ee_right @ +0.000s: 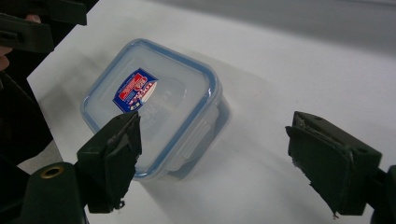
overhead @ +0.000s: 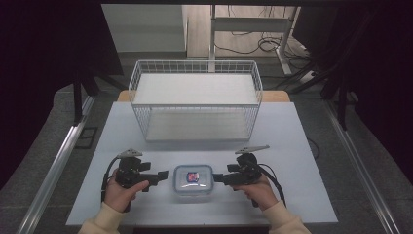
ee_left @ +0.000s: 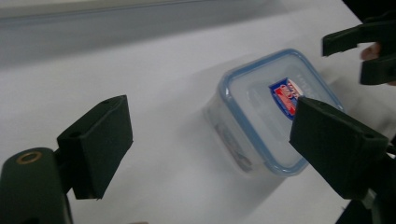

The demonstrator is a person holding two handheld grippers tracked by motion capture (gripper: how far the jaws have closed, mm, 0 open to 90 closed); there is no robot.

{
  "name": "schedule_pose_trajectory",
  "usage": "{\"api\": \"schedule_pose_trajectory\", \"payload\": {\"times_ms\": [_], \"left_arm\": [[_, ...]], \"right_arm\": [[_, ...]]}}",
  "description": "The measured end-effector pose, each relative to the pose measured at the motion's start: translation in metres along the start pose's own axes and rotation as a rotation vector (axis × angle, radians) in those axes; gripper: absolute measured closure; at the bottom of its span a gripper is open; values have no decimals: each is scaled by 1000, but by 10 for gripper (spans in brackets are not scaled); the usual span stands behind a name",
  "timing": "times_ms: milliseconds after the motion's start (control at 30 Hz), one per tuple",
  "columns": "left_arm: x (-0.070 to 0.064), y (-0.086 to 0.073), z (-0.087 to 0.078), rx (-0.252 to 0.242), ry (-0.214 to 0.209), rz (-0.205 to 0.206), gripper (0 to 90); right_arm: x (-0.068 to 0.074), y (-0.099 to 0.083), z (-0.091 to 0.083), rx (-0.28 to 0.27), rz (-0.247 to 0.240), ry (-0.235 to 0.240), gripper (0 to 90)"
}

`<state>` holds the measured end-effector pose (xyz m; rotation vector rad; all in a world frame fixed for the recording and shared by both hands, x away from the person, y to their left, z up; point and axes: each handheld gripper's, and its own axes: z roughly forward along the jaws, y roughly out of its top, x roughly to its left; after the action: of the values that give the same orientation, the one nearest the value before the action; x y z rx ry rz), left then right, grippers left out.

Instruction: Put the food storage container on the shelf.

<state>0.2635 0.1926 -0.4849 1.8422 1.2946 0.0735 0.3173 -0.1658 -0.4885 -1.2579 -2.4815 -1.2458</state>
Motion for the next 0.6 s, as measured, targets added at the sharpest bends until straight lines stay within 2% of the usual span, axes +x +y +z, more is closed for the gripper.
{"api": "schedule_pose_trajectory", "payload": {"times_ms": [67,200,267,333,433,533,600], "left_arm": [[0,0,3,8,-11,1,135],[-1,4,10,16,-28,6,138],[-3,6,15,24,-20,20,139],[-4,7,19,32,-31,22,139],[-4,7,23,38,-67,2,138],[0,5,26,42,-142,-58,138],[2,4,28,46,-166,-86,139]], "right_arm": [[0,0,2,1,10,8,173],[0,0,9,-6,54,52,172],[0,0,11,-4,62,55,172],[1,-1,15,8,57,47,169],[3,-3,19,11,71,57,168],[4,-4,22,12,83,63,167],[4,-4,24,15,91,69,167]]}}
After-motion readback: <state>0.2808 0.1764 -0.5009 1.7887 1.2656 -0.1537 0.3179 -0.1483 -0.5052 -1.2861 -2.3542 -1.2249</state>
